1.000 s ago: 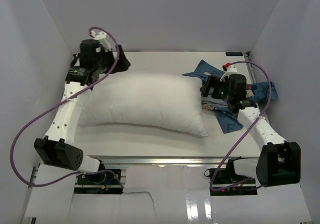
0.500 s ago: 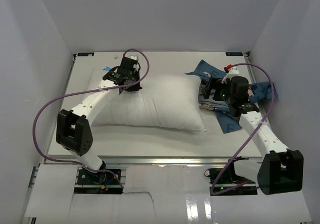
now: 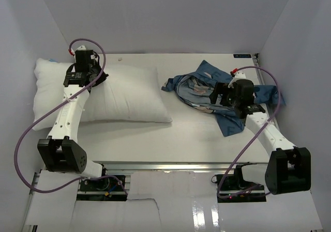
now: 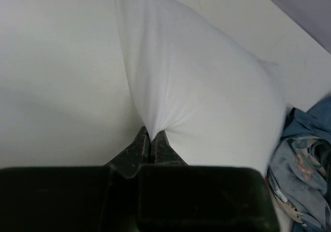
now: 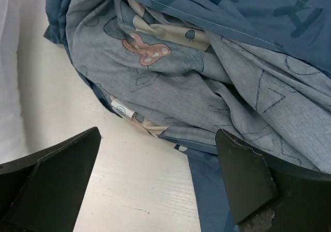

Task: Remove the pillowcase from the pillow

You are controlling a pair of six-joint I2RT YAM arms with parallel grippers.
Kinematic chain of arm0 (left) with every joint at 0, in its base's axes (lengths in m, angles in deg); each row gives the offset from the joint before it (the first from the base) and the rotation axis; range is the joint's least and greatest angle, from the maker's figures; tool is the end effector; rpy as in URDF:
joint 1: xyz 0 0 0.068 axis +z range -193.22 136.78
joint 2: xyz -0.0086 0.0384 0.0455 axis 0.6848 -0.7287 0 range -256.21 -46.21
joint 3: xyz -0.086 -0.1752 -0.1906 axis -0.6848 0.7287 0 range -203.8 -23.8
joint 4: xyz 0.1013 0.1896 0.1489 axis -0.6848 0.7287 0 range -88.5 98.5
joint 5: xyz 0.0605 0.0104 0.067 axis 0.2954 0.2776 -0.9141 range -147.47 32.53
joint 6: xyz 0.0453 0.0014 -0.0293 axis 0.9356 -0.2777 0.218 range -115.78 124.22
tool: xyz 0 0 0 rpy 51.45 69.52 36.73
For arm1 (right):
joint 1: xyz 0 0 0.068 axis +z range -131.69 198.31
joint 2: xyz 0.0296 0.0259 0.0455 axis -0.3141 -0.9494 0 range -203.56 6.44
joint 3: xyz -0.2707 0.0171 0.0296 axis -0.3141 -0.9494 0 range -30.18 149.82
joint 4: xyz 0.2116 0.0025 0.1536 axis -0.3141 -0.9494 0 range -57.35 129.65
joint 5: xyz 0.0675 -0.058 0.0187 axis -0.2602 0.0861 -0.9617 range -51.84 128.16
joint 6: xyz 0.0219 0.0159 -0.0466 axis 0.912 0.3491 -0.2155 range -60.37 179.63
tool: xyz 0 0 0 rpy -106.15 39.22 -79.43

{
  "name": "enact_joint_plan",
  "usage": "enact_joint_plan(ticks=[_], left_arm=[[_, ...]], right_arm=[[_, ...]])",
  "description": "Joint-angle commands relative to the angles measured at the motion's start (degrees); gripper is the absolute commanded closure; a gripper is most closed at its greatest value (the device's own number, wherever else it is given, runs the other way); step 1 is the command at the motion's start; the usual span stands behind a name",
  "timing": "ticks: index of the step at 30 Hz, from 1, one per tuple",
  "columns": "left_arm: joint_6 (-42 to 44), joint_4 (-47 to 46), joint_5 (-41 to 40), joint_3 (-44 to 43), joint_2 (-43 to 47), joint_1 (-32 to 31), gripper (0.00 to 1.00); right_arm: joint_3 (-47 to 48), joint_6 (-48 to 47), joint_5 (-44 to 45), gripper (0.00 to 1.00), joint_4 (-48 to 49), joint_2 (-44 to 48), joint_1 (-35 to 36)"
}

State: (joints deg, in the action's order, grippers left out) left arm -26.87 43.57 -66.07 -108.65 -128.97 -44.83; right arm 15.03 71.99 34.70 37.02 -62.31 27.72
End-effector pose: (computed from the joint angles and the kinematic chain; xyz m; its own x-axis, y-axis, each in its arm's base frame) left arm 0.3131 -0.0034 0.3741 -0.5051 -0.4965 -0.7059 -0.4060 0.8585 -0.3133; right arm 0.2672 0.0465 0.2685 -0.4714 0.1384 -0.8710 -0.1186 0.9687 0.2181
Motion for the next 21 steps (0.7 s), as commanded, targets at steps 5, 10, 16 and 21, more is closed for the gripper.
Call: enact_joint_plan(ticks=[5,10,16,21], left_arm=[[-4.7,-10.1,11.0,3.5,2.7,-2.0,1.00],[-6.4,-11.4,12.2,4.3,0.7,-2.0,1.00],[-15.2,-20.6,6.4,17.4,7.9,-2.0,1.00],[-16.3,-20.8,1.8,20.4,9.0,-2.0,1.00]], right_arm=[[12.9,-2.8,2.8,0.02,0.1,-18.5,0.0],[18.8,-1.0,4.8,0.02,-3.9,-28.4,-1.1],[20.7,7.1,5.6,0.05,-4.2,-38.5,-1.7],[17.4,19.7,-8.1,0.07,5.7,-41.6,-2.5]])
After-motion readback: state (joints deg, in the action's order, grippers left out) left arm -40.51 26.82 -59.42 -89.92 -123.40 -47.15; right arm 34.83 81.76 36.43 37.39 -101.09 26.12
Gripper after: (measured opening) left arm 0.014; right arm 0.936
